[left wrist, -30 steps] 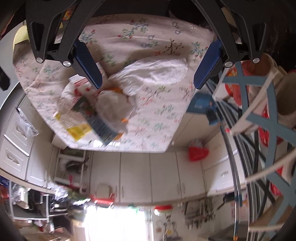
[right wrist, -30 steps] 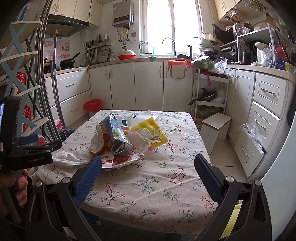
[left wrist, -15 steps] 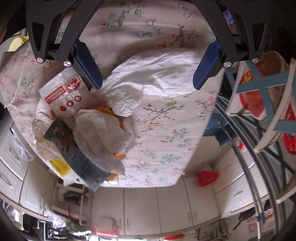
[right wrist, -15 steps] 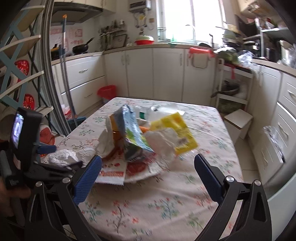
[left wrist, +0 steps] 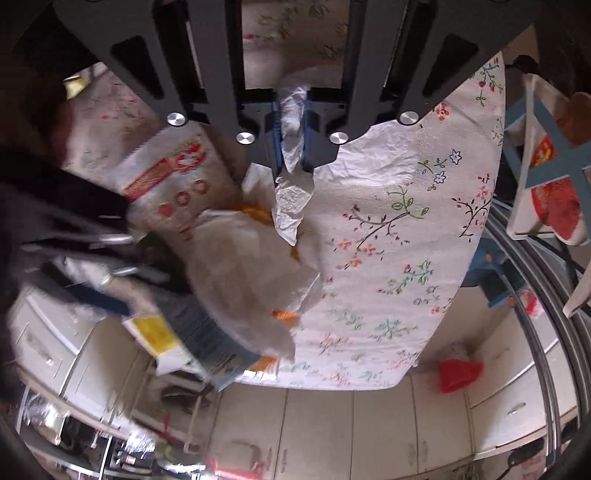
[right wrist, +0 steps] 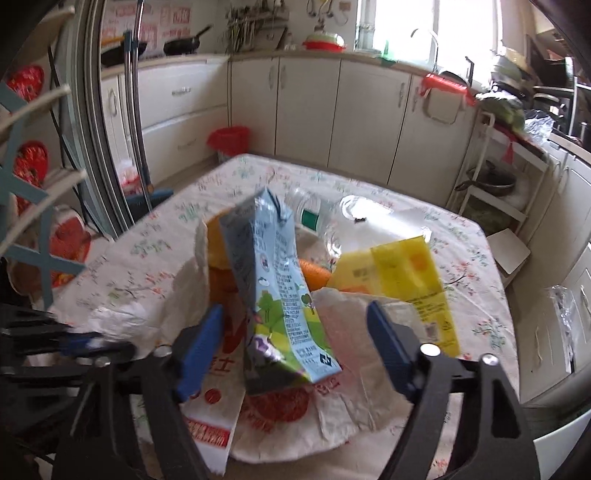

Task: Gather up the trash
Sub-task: 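Grasp the white plastic bag with the left tool while the right tool grasps the blue juice carton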

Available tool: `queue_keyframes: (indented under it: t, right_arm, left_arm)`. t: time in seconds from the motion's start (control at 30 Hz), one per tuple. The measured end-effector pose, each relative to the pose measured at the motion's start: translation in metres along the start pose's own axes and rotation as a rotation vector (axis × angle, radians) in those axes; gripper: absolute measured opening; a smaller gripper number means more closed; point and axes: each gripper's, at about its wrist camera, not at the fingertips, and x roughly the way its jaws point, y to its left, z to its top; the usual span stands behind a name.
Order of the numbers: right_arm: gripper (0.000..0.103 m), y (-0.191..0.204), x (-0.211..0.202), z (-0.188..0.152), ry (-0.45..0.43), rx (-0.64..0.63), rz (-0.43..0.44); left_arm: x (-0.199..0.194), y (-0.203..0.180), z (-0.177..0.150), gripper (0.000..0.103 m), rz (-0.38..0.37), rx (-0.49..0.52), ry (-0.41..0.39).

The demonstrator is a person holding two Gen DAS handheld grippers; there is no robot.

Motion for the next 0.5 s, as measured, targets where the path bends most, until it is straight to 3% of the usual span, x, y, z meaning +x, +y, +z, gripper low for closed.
queue_keyframes:
  t: [0.03, 0.1, 0.2, 0.33, 0.5]
  right_arm:
    - [0.065, 0.0, 0.006, -0.001, 0.018, -0.004, -0.003]
    - [0.05, 0.0, 0.011, -0.002, 0.034, -0.004, 0.007]
    - [0.033, 0.0, 0.008, -0.002, 0.011, -0.004, 0.011]
    - [0.027, -0.005, -0.003, 0.0, -0.023, 0.033, 0.055]
    - [0.027, -0.015, -0.029, 0.008, -0.11, 0.105, 0.152]
  left_arm:
    - [-0.006, 0.0, 0.0, 0.008, -0.008, -0.002, -0.017]
    - [-0.021, 0.0, 0.002, 0.007, -0.026, -0.009, -0.058]
    - [-0.039, 0.004, 0.003, 0.007, -0.046, -0.029, -0.121]
    - [-0.06, 0.008, 0.006, 0.007, -0.059, -0.052, -0.208]
    - [-0.076, 0.011, 0.007, 0.007, -0.068, -0.069, -0.275]
